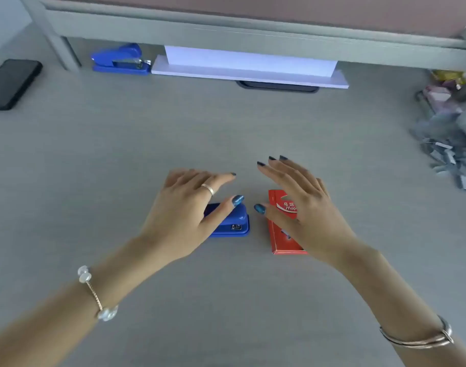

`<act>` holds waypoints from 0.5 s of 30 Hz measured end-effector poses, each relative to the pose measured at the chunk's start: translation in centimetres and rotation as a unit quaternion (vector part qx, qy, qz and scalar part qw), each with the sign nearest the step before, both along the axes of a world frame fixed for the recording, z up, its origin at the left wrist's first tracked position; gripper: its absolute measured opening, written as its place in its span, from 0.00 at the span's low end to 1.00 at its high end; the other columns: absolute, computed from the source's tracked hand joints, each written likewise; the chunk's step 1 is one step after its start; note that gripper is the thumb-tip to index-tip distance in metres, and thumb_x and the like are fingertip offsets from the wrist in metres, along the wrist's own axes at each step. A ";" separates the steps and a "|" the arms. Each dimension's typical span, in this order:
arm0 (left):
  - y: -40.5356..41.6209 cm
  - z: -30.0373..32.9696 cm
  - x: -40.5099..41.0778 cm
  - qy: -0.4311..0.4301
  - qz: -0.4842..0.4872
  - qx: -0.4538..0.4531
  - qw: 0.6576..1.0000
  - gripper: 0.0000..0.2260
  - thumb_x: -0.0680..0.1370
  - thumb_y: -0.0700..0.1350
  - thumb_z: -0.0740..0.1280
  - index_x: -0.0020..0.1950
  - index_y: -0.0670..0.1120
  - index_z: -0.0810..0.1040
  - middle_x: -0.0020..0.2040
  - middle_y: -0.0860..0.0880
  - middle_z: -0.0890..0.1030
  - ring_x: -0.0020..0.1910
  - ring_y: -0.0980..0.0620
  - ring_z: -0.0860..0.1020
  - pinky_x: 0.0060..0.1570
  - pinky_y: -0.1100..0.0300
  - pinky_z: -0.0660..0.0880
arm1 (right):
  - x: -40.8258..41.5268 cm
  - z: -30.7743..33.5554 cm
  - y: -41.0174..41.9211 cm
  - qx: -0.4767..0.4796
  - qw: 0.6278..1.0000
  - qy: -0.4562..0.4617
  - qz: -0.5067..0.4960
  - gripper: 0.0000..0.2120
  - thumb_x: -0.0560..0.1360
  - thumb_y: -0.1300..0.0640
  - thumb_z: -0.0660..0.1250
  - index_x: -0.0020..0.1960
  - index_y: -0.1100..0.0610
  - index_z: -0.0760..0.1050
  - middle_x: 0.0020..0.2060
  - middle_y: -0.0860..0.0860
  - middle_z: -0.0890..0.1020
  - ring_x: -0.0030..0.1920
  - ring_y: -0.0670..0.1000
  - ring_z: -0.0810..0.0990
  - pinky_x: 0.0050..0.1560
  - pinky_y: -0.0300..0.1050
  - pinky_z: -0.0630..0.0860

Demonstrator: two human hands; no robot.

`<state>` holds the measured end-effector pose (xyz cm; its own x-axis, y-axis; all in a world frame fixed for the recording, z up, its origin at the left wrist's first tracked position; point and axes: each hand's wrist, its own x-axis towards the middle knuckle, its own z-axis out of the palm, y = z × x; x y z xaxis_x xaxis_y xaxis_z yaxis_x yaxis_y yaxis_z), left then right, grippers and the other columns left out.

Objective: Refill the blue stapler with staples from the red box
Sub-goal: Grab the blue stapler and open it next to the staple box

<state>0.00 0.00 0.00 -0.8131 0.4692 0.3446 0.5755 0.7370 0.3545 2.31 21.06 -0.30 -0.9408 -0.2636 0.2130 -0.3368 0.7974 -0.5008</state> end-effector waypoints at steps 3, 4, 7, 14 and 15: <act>0.0 -0.9 1.0 0.006 -0.003 0.052 0.999 0.18 0.75 0.56 0.57 0.55 0.47 0.78 0.45 0.50 0.82 0.45 0.50 0.75 0.49 0.58 0.66 | 0.5 -0.7 -0.6 0.025 0.999 0.041 0.019 0.26 0.71 0.43 0.59 0.68 0.45 0.62 0.69 0.47 0.68 0.71 0.44 0.57 0.65 0.36 0.53; 0.0 -1.1 1.5 -0.005 -0.006 0.059 0.998 0.19 0.74 0.57 0.57 0.54 0.47 0.78 0.45 0.51 0.82 0.45 0.53 0.73 0.47 0.60 0.66 | 0.7 -0.9 -1.1 0.029 0.999 0.039 0.021 0.26 0.71 0.42 0.59 0.67 0.46 0.63 0.68 0.46 0.69 0.71 0.43 0.58 0.64 0.33 0.52; 0.3 -2.1 2.4 0.008 -0.005 0.078 0.997 0.18 0.72 0.59 0.62 0.54 0.49 0.77 0.45 0.55 0.78 0.46 0.55 0.70 0.46 0.64 0.65 | 1.5 -2.0 -2.2 0.031 0.998 0.043 0.030 0.26 0.69 0.42 0.60 0.65 0.48 0.67 0.64 0.46 0.74 0.69 0.43 0.60 0.62 0.28 0.48; 0.2 -2.5 3.3 -0.026 -0.017 0.169 0.985 0.08 0.73 0.51 0.68 0.50 0.52 0.78 0.46 0.55 0.80 0.48 0.56 0.74 0.47 0.60 0.71 | 2.3 -2.3 -3.1 0.046 0.998 0.033 0.034 0.11 0.68 0.49 0.71 0.46 0.55 0.75 0.33 0.49 0.77 0.37 0.52 0.69 0.39 0.40 0.62; 0.0 -2.2 3.3 -0.040 -0.019 0.212 0.976 0.05 0.73 0.49 0.69 0.49 0.53 0.77 0.46 0.58 0.79 0.47 0.58 0.74 0.46 0.63 0.70 | 2.4 -2.1 -3.2 0.048 0.998 0.028 0.033 0.11 0.68 0.50 0.71 0.47 0.54 0.77 0.35 0.49 0.78 0.39 0.51 0.70 0.41 0.40 0.65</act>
<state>3.27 0.00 -2.25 -0.8296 0.3288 0.4513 0.5584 0.4928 0.6673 4.75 17.91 -2.40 -0.9077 -0.3467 0.2363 -0.4162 0.8152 -0.4027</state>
